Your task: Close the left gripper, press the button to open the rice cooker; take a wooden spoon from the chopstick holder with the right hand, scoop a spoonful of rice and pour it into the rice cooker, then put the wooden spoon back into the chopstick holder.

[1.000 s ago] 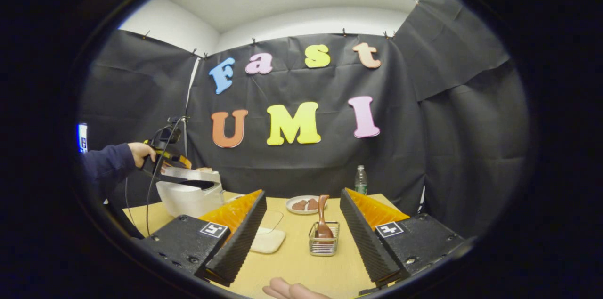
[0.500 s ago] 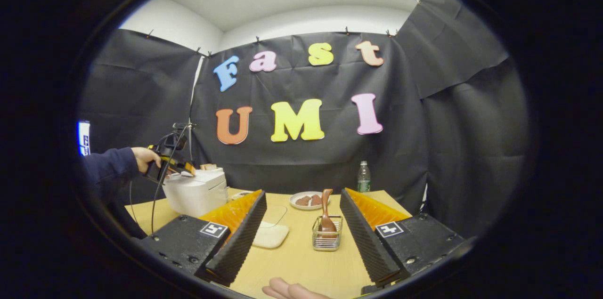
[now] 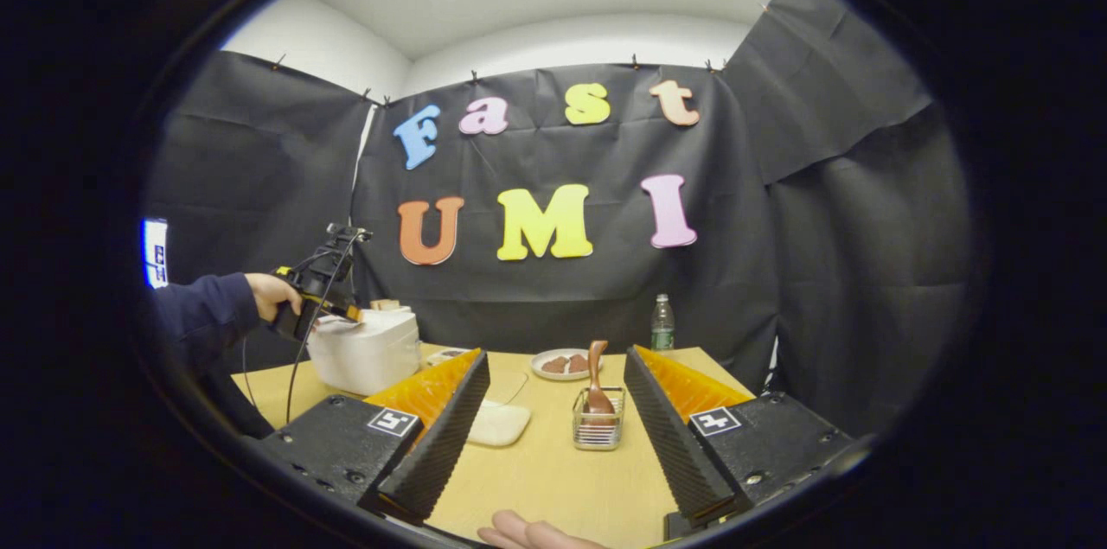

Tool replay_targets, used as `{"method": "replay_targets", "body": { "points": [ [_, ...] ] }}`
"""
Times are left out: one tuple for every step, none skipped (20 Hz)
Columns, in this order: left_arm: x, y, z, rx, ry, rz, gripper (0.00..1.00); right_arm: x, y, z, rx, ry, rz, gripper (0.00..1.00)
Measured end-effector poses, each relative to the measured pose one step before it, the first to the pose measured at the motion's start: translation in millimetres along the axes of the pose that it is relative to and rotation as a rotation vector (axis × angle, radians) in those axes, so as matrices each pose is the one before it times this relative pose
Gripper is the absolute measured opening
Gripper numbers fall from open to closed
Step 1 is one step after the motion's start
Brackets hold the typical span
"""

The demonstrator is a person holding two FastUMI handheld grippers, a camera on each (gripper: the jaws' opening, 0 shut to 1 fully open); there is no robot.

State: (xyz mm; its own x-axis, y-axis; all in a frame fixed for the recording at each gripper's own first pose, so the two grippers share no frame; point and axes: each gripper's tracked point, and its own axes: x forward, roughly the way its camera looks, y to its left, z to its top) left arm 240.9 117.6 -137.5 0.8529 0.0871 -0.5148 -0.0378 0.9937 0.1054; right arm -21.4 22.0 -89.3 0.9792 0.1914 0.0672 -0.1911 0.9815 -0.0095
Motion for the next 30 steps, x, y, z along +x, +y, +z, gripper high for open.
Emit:
{"method": "replay_targets", "body": {
  "points": [
    [-5.07,-10.99,-3.33,-0.02289,0.01731,-0.04875,0.96,-1.93,0.3,0.87,-0.00714,-0.00495,-0.00282,0.98],
    [-3.76,-5.94,-3.15,-0.02192,0.01458,-0.03305,0.96,-2.99,-0.29,1.64,-0.00644,-0.00508,-0.00306,0.98],
    [-2.07,-0.92,0.15,0.00203,-0.00347,-0.00666,0.96,-2.96,0.75,2.34,-0.00372,-0.00602,-0.00103,0.98],
    [0.62,3.93,-1.2,0.00151,-0.00453,-0.00186,0.96,-2.09,0.65,1.58,-0.00208,-0.00443,0.00008,0.99],
    [0.18,1.95,1.13,-0.00942,-0.01394,0.00088,0.96,-2.15,1.82,0.48,-0.00115,-0.00355,0.00212,0.98],
    [1.02,5.31,0.36,-0.01546,-0.01267,0.01468,0.96,-2.65,2.13,0.28,-0.00186,-0.0008,0.0032,0.99],
    [1.5,4.67,0.92,-0.02522,-0.01366,0.01303,0.97,-0.81,0.08,-1.36,-0.00348,0.00082,0.00266,0.98],
    [4.05,3.84,1.12,-0.02016,-0.01556,0.01069,0.99,-2.03,1.02,-0.32,-0.00607,0.00357,0.00054,0.98],
    [-0.84,2.47,-2.37,-0.00555,-0.01188,0.00681,0.99,0.62,-1.16,0.34,-0.00072,0.0,-0.00197,0.99],
    [0.7,0.97,-0.2,-0.00037,-0.01351,0.00394,0.99,-1.28,-0.11,-0.13,0.0026,-0.00006,0.00114,0.99],
    [2.07,0.46,0.26,-0.00145,-0.00486,0.0023,0.99,-0.29,1.04,-1.15,0.00365,0.00153,0.00236,0.99],
    [0.84,-0.15,-0.75,-0.00613,0.00321,0.0019,0.99,0.89,-0.26,-0.39,0.00515,0.00193,-0.00068,0.99],
    [-1.32,0.11,-0.85,-0.00329,-0.00045,0.00287,0.99,1.54,-0.4,-1.62,0.00678,0.00226,-0.00083,0.99],
    [-0.27,0.19,-0.62,-0.00197,0.00253,0.00087,1.0,0.42,0.67,-0.37,0.00617,0.00311,-0.00008,0.99],
    [-0.07,0.05,1.47,-0.0075,-0.00524,0.00028,1.0,1.4,0.84,-2.57,0.00669,0.00686,0.00093,0.99],
    [0.1,-0.71,1.85,-0.00584,-0.00795,0.00149,1.0,0.83,0.81,-2.07,0.00471,0.00457,0.00169,0.99],
    [0.34,-0.38,-0.34,0.01354,-0.01177,0.00267,0.99,2.34,-0.84,-1.31,0.00391,0.00501,0.00022,0.99],
    [-0.26,0.59,0.78,0.00553,-0.00819,0.00519,0.99,0.8,-0.19,-1.58,0.0032,0.00774,-0.00078,0.99],
    [-1.83,-0.37,-0.69,0.00136,-0.00303,-0.00015,0.99,1.47,-1.19,-1.64,0.00427,0.0042,-0.00101,0.99],
    [-1.38,-0.94,0.16,-0.00085,-0.00072,-0.00169,0.99,0.43,-1.12,0.88,0.00476,-0.00004,-0.00292,0.99],
    [-3.18,-0.35,-1.71,0.00077,0.00962,-0.00188,0.99,-0.33,-1.71,0.17,0.00393,0.00034,-0.00476,0.99],
    [-3.94,-0.82,-0.76,0.00031,0.01132,-0.00213,0.98,-0.15,-1.53,-0.1,0.00216,0.00041,-0.00506,0.99],
    [-5.9,-2.58,0.56,-0.00353,0.00374,-0.00989,0.98,0.19,-2.26,-0.61,-0.00019,-0.00012,-0.00423,0.99],
    [-5.59,-2.18,2.17,-0.0185,0.00353,-0.01032,0.98,-0.31,-0.5,0.62,-0.00113,0.00006,-0.0052,0.99],
    [-7.8,-3.71,1.44,-0.02006,-0.00167,-0.0191,0.96,0.31,-1.24,0.29,-0.00085,-0.00107,-0.00571,0.99],
    [-8.74,-0.29,1.44,-0.01828,-0.00447,-0.00139,0.96,0.6,-0.41,0.98,-0.00181,0.00006,-0.00504,0.98],
    [-10.01,1.33,2.81,-0.01357,-0.0151,0.00003,0.96,1.0,0.66,0.65,-0.00154,-0.00109,-0.00194,0.98],
    [-6.21,1.21,2.92,-0.00843,-0.01775,-0.00224,0.96,0.72,1.09,0.44,-0.00044,0.00048,-0.00291,0.98],
    [-8.5,-0.61,4.76,-0.013,-0.02678,-0.00288,0.96,0.51,-0.28,0.05,-0.00128,0.00101,-0.00446,0.98],
    [-9.85,-1.19,4.92,-0.00825,-0.02023,-0.00038,0.95,1.17,0.13,1.67,-0.0023,0.00051,-0.0054,0.99]
  ]
}}
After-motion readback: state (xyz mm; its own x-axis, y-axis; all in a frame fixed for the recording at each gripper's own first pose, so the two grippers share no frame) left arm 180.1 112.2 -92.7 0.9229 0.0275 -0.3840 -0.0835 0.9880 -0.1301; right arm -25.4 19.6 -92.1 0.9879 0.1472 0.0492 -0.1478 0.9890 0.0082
